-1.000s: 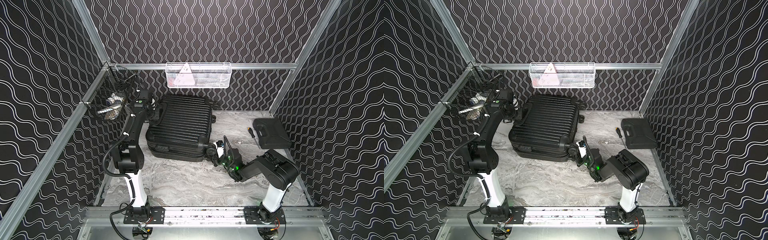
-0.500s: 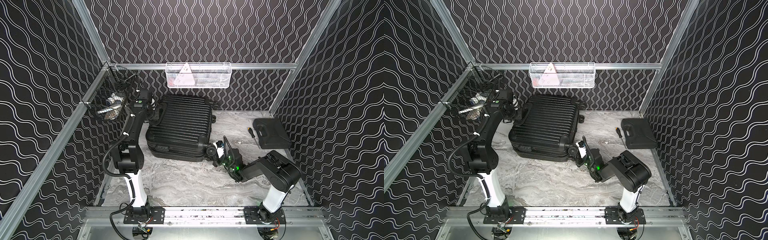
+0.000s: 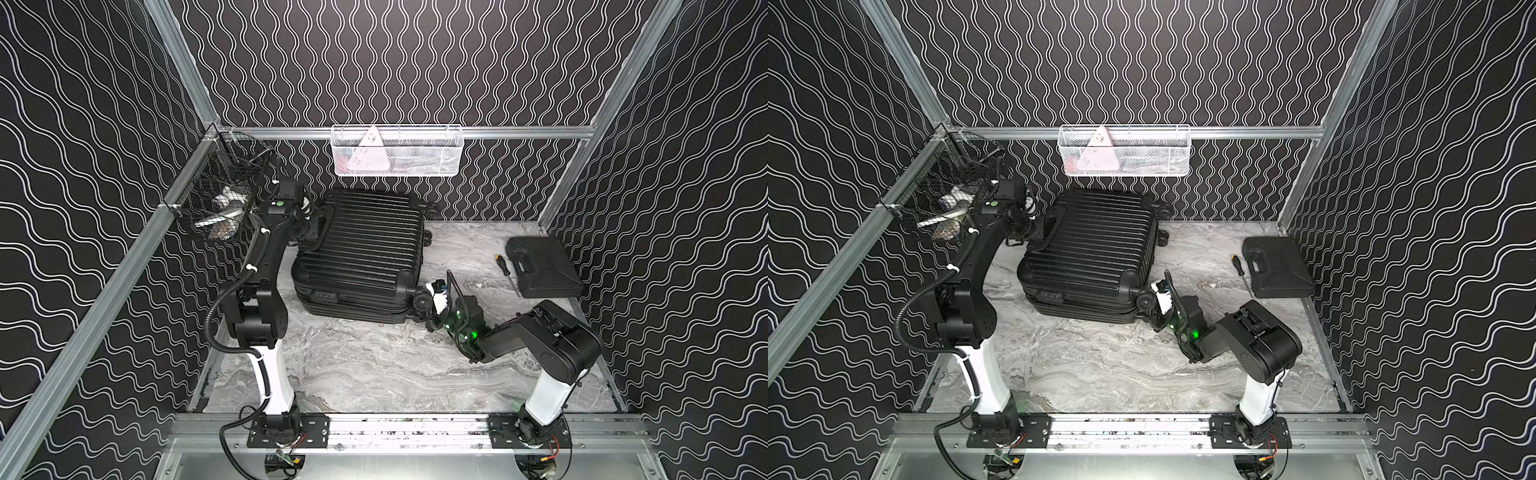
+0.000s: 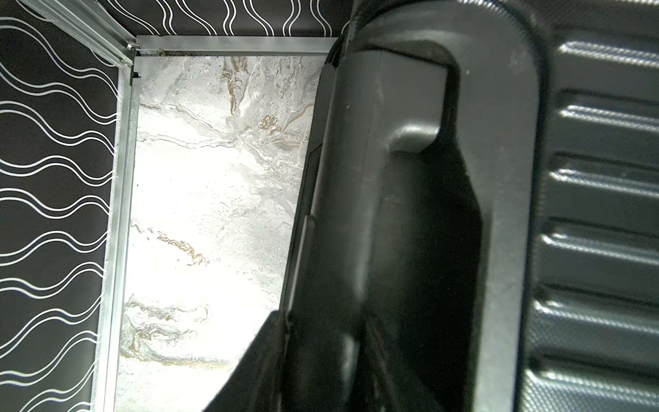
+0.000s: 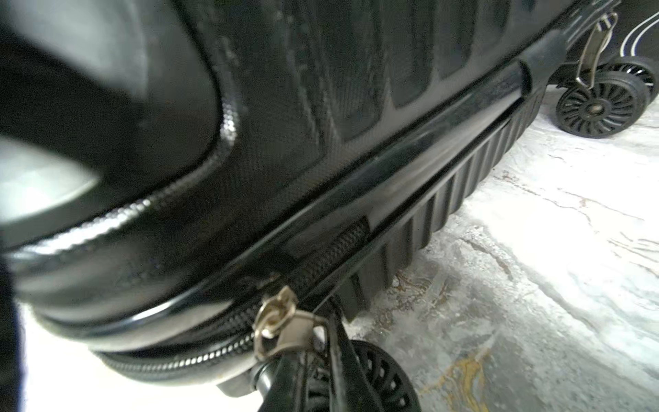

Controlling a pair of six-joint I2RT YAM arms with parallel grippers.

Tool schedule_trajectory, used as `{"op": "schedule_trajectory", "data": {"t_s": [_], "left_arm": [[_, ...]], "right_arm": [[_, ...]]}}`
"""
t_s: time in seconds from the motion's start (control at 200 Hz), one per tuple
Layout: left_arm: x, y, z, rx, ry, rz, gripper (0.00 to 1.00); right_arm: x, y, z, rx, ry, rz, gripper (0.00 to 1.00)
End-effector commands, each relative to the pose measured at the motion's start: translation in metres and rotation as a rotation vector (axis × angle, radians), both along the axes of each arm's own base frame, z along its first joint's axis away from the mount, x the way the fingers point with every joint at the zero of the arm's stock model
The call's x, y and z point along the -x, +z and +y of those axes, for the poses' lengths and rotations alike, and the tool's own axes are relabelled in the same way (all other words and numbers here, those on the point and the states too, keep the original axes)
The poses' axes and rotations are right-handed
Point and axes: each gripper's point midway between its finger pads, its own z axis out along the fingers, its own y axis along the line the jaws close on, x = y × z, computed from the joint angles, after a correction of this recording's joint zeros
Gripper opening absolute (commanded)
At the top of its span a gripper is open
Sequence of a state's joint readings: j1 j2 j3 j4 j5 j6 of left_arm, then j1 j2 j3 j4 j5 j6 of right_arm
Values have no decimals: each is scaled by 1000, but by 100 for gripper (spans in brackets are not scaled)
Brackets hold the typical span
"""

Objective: Close the suitcase zippers
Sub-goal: Zip the zipper on the suitcase.

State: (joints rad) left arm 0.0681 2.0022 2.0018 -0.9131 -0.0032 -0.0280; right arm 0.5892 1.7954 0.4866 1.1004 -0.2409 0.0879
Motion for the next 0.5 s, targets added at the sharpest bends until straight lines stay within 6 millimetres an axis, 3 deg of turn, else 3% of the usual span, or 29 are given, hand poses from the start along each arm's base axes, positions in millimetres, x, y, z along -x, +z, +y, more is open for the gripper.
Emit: {"op": "schedule_trajectory", "data": {"t_s": [0.0, 0.13, 0.26, 0.495], "left_arm": [[14, -13, -5, 24, -16, 75, 39], [14, -14, -5, 23, -18, 76, 40], [14, -13, -5, 24, -16, 75, 40], [14, -13, -1, 10, 2, 73, 40]], "right_arm": [[-3, 20, 6, -30, 16, -67, 15], [-2, 21, 4, -29, 15, -74, 14], [0, 23, 6, -26, 32, -76, 5], [4, 20, 7, -13, 55, -63, 0]]}}
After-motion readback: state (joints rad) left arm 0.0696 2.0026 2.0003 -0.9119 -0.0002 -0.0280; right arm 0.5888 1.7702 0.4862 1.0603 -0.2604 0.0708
